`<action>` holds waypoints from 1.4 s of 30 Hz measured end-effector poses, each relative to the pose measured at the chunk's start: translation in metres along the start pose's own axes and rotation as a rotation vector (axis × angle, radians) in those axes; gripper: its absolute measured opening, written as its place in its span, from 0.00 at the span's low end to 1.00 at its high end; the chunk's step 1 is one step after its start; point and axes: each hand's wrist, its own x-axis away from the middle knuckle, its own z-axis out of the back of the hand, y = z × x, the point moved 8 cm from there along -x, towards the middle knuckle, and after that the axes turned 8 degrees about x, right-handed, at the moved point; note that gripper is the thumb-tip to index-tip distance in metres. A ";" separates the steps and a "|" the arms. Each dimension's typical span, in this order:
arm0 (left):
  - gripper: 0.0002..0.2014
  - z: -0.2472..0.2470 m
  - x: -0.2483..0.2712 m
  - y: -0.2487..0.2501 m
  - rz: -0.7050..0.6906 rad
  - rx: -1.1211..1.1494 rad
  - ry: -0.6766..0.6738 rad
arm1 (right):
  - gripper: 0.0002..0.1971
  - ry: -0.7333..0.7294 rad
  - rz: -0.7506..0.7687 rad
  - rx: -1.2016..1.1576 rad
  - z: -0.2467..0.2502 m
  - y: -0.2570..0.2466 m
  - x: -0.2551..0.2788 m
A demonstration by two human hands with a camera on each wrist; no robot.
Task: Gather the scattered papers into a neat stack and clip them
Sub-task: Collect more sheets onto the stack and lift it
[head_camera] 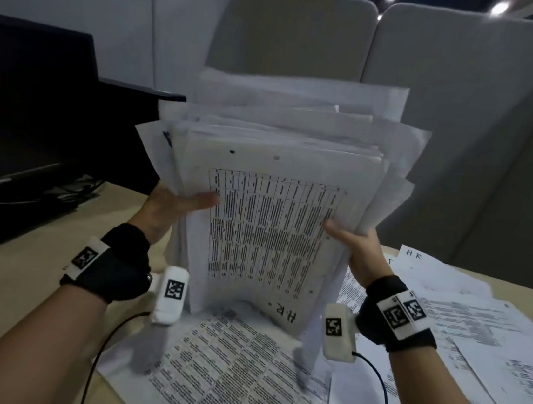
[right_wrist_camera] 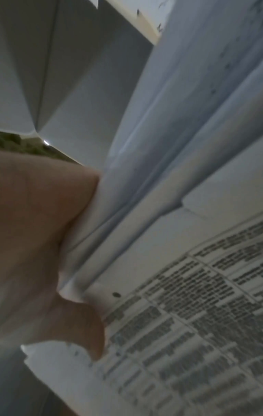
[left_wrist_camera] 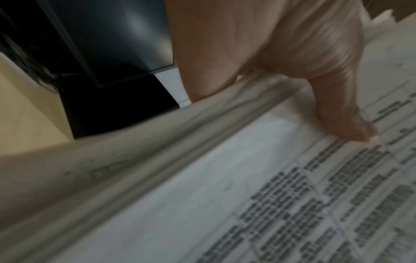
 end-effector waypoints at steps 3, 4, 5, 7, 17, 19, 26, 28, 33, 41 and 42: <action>0.41 -0.011 -0.006 0.009 -0.008 0.036 -0.032 | 0.37 -0.007 0.022 -0.019 -0.003 -0.007 -0.003; 0.37 -0.012 -0.009 0.009 -0.003 0.039 -0.029 | 0.34 -0.014 0.023 -0.013 -0.004 -0.008 -0.004; 0.30 -0.016 -0.010 0.010 -0.001 0.037 -0.031 | 0.30 -0.022 0.015 0.017 -0.008 -0.009 -0.004; 0.19 -0.022 -0.011 0.011 0.003 0.007 -0.005 | 0.21 0.003 0.002 0.115 -0.014 -0.010 -0.006; 0.32 -0.005 0.006 -0.033 0.258 -0.138 -0.021 | 0.13 0.071 -0.015 0.195 -0.012 -0.009 0.002; 0.20 0.000 0.005 -0.031 0.200 -0.172 0.020 | 0.12 0.096 0.001 0.167 -0.011 -0.014 -0.003; 0.24 -0.012 0.001 0.016 -0.113 -0.096 0.142 | 0.10 0.318 0.157 0.065 -0.006 -0.040 -0.003; 0.28 -0.012 0.000 0.017 -0.101 -0.081 0.131 | 0.13 0.314 0.173 0.051 -0.003 -0.046 -0.003; 0.26 0.000 0.000 0.025 -0.140 -0.070 0.206 | 0.15 0.223 0.142 0.101 -0.005 -0.049 -0.006; 0.35 0.003 -0.013 -0.004 0.164 0.037 0.083 | 0.14 0.021 -0.061 0.160 -0.016 -0.009 -0.013; 0.48 0.004 -0.011 -0.016 0.269 0.031 0.066 | 0.14 0.040 -0.063 0.141 -0.014 -0.006 -0.013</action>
